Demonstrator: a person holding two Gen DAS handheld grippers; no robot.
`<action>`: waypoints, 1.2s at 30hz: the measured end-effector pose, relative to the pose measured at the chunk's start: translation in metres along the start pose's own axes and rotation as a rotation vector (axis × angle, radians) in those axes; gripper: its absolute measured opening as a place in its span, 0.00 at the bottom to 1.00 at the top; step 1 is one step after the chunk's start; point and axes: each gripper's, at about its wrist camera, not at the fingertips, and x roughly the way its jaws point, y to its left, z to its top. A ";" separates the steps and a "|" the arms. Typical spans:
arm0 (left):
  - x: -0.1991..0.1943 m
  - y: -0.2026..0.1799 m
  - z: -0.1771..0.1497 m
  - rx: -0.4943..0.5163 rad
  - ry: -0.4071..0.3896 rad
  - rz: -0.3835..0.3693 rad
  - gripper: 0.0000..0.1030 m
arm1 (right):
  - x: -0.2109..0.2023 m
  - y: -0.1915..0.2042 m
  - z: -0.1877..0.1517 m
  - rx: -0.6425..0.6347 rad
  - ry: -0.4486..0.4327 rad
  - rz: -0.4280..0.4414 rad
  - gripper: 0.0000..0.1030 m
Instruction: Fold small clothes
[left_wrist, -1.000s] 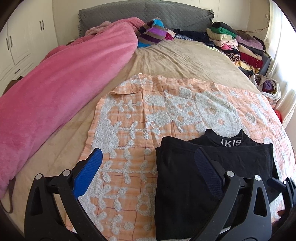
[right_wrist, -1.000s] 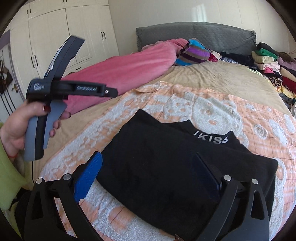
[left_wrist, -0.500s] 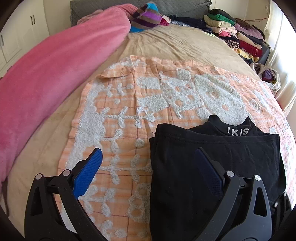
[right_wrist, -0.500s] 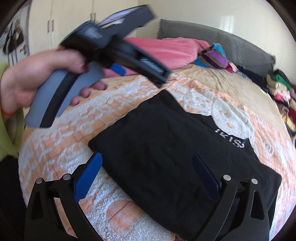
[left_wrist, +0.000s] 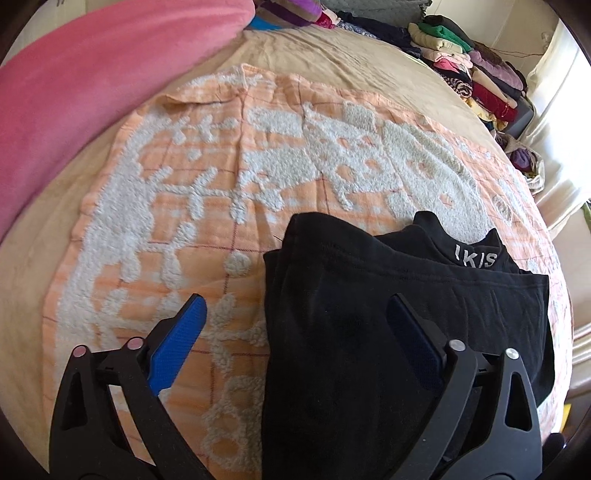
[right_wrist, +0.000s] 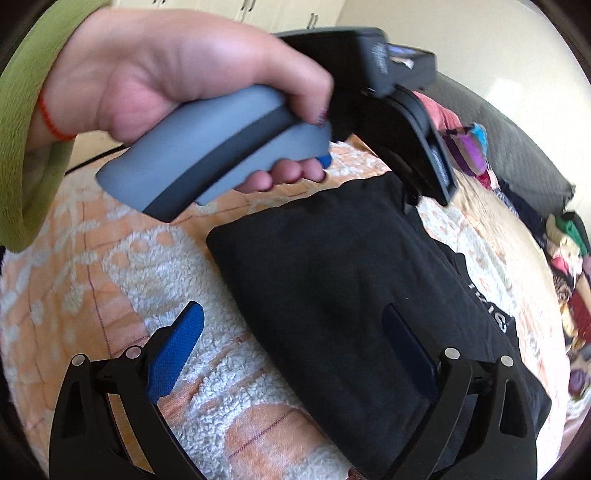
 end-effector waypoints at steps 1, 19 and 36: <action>0.005 0.001 0.000 -0.009 0.013 -0.023 0.79 | 0.003 0.000 -0.001 -0.007 0.004 -0.006 0.93; 0.004 -0.011 -0.003 -0.037 -0.012 -0.183 0.14 | 0.007 -0.041 -0.005 0.120 -0.059 -0.053 0.18; -0.065 -0.096 0.013 0.018 -0.080 -0.223 0.13 | -0.064 -0.085 -0.025 0.332 -0.215 -0.083 0.14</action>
